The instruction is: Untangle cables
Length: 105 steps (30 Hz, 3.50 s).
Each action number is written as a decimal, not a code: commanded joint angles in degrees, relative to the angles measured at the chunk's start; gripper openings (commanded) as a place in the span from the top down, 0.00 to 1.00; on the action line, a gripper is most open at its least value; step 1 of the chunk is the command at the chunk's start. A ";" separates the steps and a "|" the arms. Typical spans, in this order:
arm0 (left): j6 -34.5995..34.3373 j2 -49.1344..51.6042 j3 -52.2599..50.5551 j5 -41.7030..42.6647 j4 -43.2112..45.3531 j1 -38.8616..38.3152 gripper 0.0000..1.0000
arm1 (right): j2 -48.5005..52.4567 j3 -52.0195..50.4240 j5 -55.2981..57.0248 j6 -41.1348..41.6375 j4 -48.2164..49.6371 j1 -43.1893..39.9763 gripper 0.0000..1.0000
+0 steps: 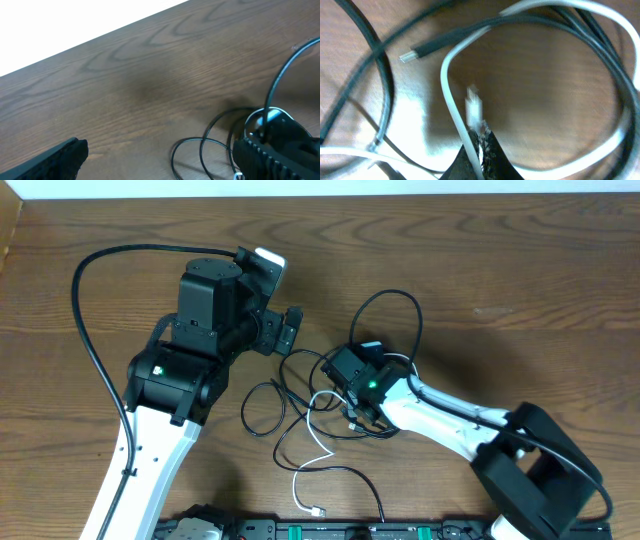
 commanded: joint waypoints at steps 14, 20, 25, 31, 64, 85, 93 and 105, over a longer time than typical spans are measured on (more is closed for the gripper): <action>-0.31 0.52 -0.07 -0.74 -0.22 0.26 0.02 | -20.52 49.18 5.68 -25.35 -20.39 -6.49 0.99; -0.31 1.90 -0.07 -0.74 -0.37 0.26 0.02 | -20.57 55.54 7.72 -30.49 -20.90 -6.49 0.99; -0.31 3.39 -0.07 -0.72 -0.35 0.26 0.02 | -19.74 55.52 9.27 -28.55 -25.59 -6.58 0.99; -0.31 3.65 -0.07 -0.72 -0.42 0.26 0.02 | -14.36 47.19 9.09 -17.68 -37.81 -6.58 0.74; -0.07 3.65 -0.07 -0.76 -0.94 0.26 0.02 | 6.56 12.50 -14.78 -1.75 -12.04 -5.33 0.57; -0.09 3.65 -0.07 -0.76 -0.92 0.26 0.02 | 3.37 21.73 -2.89 -4.94 -5.53 -6.82 0.99; 1.03 6.01 -0.11 -0.76 -0.83 0.26 0.02 | -2.43 44.52 2.69 -20.98 -15.50 -7.34 0.99; 1.01 13.09 -0.11 -0.72 -0.31 0.26 0.02 | -6.82 67.30 11.21 -24.63 -24.90 -12.50 0.99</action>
